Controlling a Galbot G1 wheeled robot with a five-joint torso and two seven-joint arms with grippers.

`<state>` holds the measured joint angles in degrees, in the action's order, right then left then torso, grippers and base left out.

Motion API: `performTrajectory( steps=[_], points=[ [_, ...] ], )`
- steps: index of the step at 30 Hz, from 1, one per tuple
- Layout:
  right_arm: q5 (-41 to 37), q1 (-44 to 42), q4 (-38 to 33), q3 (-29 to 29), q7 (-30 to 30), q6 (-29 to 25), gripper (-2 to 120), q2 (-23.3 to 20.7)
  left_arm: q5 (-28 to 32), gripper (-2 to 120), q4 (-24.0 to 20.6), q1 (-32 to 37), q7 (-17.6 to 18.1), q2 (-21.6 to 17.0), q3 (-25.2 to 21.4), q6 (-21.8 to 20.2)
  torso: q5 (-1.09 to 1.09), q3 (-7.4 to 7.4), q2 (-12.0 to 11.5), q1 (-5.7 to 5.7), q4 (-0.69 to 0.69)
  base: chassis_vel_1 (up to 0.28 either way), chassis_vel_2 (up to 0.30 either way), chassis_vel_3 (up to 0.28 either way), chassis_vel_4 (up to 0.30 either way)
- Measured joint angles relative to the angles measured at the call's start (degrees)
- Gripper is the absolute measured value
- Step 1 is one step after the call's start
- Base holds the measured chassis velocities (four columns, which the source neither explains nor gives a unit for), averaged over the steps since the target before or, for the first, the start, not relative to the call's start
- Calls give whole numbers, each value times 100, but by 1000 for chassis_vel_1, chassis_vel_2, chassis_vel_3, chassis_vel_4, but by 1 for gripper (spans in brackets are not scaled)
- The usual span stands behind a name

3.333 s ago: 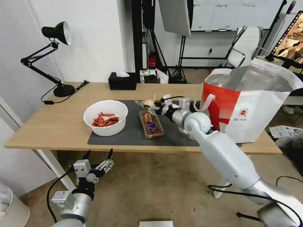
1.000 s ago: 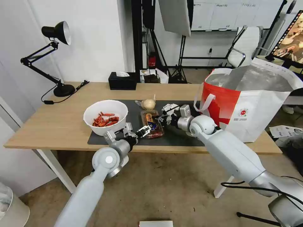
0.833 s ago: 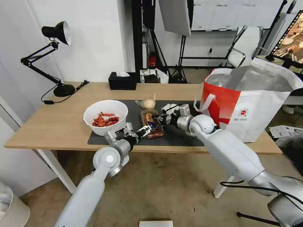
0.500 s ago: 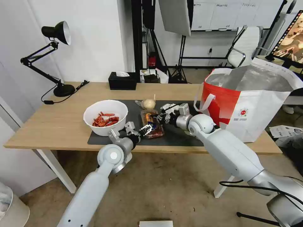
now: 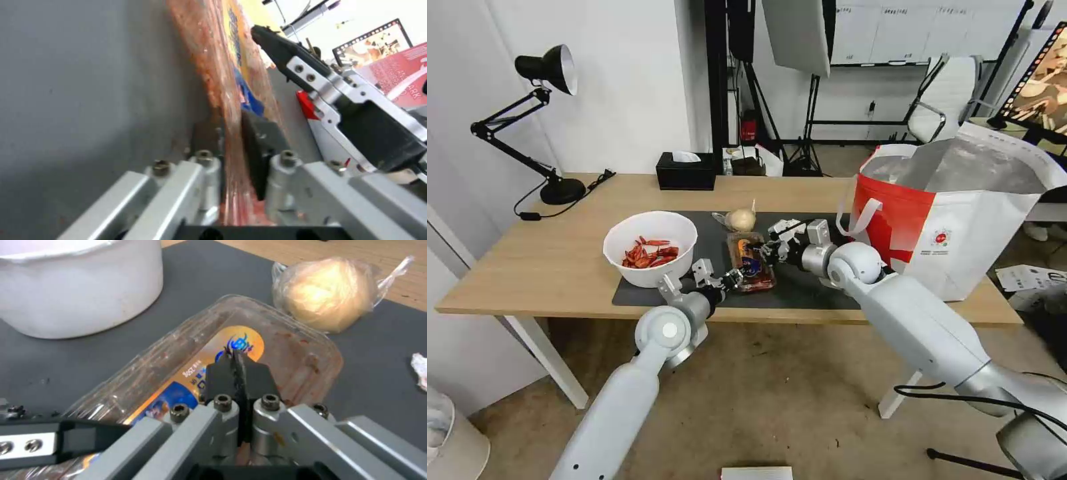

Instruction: Pick up the trash from the table and place it into the takeout bag.

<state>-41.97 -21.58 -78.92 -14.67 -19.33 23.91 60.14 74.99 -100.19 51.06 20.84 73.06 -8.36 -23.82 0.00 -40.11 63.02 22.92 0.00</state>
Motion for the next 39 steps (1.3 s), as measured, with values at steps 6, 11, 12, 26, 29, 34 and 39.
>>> performTrajectory(
  steps=[6,11,12,26,29,34,39],
  points=[
    [-649,-304,-391,283,670,-545,0,-106,-6,0,-90,1,-11,-24,-3,14,0,0,0,0,0,0,0,0,0],
    [-1181,-1095,-1059,833,1789,-1550,10,-151,-30,0,-292,15,-55,-29,-20,91,0,1,0,1,2,0,0,0,0],
    [-1112,-1415,-1307,1058,1889,-1698,17,-221,-68,0,-359,14,-98,-37,-26,109,0,1,0,0,2,0,0,0,0],
    [400,-5184,-3877,3379,2281,-1865,67,-744,-258,0,-743,-936,-409,-215,52,307,0,2,2,-1,0,0,0,0,0],
    [666,-5629,-4062,3733,2253,-1770,76,-695,-385,0,-607,-1367,-528,-213,240,396,0,0,1,-2,-1,0,0,0,0],
    [1238,-6336,-4288,4328,2238,-1367,96,-518,-607,0,-39,-2658,-648,24,1051,653,1,0,1,-1,1,0,0,0,0],
    [1514,-6835,-4420,4614,2236,-1173,100,-250,-1134,0,941,-3689,-749,497,1926,931,3,-1,1,1,-2,0,0,0,0]
  ],
)
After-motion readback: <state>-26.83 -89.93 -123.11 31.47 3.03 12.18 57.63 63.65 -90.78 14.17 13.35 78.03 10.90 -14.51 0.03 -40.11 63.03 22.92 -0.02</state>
